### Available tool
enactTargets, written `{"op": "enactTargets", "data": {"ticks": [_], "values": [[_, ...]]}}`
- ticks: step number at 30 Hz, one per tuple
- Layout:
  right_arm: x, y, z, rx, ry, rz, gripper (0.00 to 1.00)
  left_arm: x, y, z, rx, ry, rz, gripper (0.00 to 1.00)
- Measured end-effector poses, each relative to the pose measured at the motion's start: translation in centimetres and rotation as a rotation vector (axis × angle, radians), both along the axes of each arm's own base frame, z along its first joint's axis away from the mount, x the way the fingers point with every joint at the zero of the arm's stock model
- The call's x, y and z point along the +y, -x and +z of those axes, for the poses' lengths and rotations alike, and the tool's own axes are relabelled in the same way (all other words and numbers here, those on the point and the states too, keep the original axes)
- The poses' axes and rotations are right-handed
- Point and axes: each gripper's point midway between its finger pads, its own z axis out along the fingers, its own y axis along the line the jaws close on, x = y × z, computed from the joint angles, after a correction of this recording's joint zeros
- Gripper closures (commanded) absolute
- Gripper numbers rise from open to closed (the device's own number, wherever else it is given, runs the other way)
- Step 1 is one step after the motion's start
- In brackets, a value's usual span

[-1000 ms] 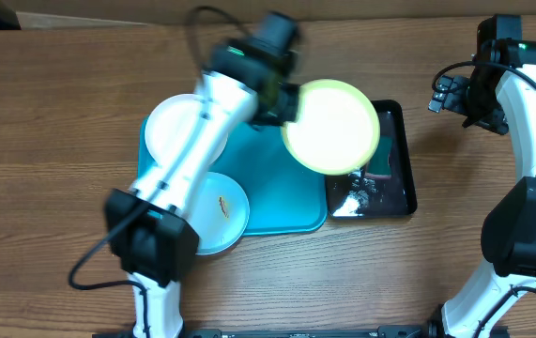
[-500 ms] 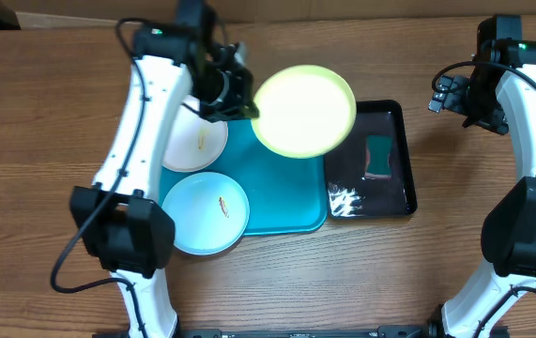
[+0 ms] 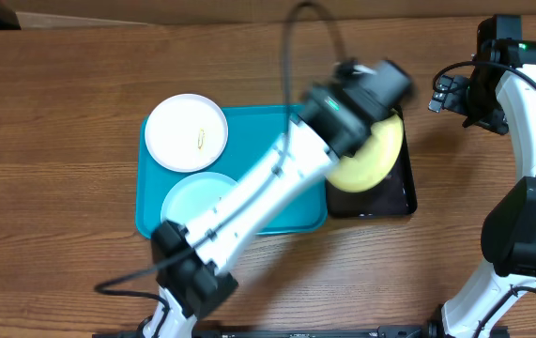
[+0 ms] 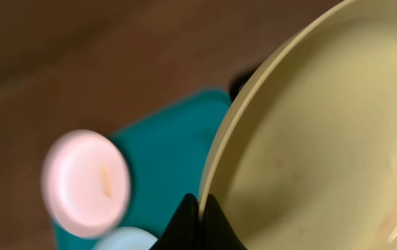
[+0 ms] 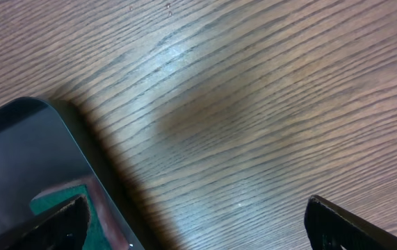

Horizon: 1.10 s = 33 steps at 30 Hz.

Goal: Clean dirty plates on tray and stack at the side
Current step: 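Carry the yellow plate left and set it on the table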

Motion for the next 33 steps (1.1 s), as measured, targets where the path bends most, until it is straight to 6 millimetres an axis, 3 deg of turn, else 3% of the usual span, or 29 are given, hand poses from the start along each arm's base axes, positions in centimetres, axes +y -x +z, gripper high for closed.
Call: {"op": "enactTargets", "data": {"ticks": [2, 8, 13, 17, 23, 27, 30, 33], "values": [[0.0, 0.0, 0.0, 0.0, 0.0, 0.0, 0.0, -1.5, 1.0, 3.3, -0.191, -0.078, -0.007, 0.96], [0.0, 0.0, 0.0, 0.0, 0.001, -0.001, 0.0, -4.0, 5.5, 8.3, -0.504, -0.251, -0.038, 0.96], [-0.6, 0.1, 0.0, 0.001, 0.0, -0.014, 0.0, -2.8, 6.2, 11.8, -0.683, -0.353, 0.032, 0.96], [-0.6, 0.1, 0.0, 0.0, 0.0, -0.014, 0.0, -2.3, 6.2, 12.9, -0.734, -0.385, 0.06, 0.96], [-0.5, 0.1, 0.0, 0.0, 0.0, -0.011, 0.0, -2.2, 5.9, 12.2, -0.698, -0.382, 0.047, 0.96], [-0.2, 0.0, 0.0, 0.0, 0.0, -0.005, 0.0, -1.7, 4.6, 8.8, -0.509, -0.336, -0.006, 0.96], [-0.2, 0.1, 0.0, 0.001, -0.001, -0.005, 0.0, 0.6, 2.3, 5.3, -0.301, -0.256, 0.026, 0.96], [-0.2, 0.0, 0.0, 0.0, 0.0, -0.005, 0.0, 4.2, -0.9, 2.2, -0.102, -0.139, 0.115, 0.96]]}}
